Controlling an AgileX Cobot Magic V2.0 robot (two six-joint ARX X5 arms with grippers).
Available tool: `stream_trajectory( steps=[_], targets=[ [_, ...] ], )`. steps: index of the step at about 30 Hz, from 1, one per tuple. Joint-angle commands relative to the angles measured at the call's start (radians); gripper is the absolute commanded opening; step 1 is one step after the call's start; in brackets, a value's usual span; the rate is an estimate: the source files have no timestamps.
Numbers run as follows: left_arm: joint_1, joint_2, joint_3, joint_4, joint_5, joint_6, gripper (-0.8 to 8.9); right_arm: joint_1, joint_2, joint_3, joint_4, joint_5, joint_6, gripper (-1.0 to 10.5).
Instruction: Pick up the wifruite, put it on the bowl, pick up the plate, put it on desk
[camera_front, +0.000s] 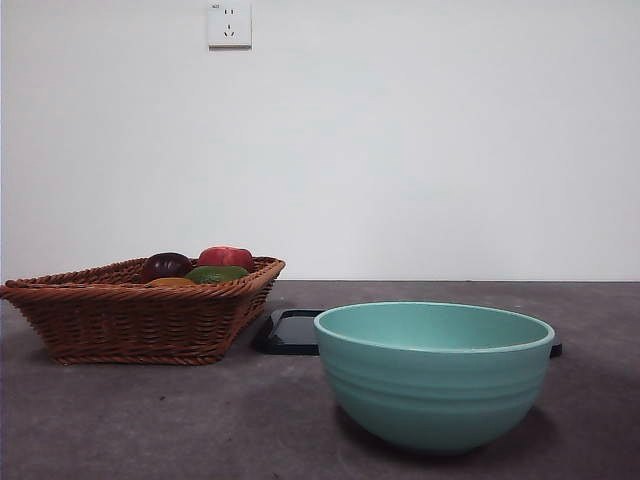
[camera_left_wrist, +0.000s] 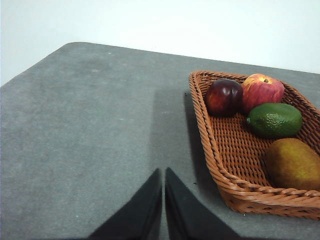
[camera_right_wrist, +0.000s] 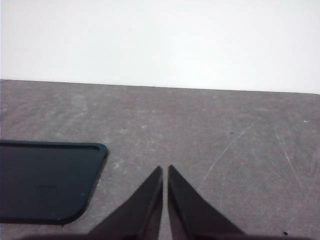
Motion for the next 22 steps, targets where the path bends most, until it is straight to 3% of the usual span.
stream_trajectory(
  steps=[1, 10, 15, 22],
  targets=[
    [0.001, 0.0, -0.02, -0.005, -0.002, 0.013, 0.1, 0.0, -0.002, -0.005, 0.011, -0.006, 0.024, 0.1],
    [0.001, 0.0, -0.01, -0.006, 0.0, 0.023, 0.1, 0.0, -0.002, -0.002, 0.001, -0.039, 0.156, 0.1],
    [-0.002, 0.008, 0.029, -0.006, 0.001, 0.014, 0.09, 0.003, -0.002, 0.042, -0.075, -0.056, 0.27, 0.1],
    [-0.039, 0.063, 0.119, -0.006, 0.058, -0.097, 0.1, 0.03, 0.022, 0.19, -0.195, -0.057, 0.407, 0.1]
  ],
)
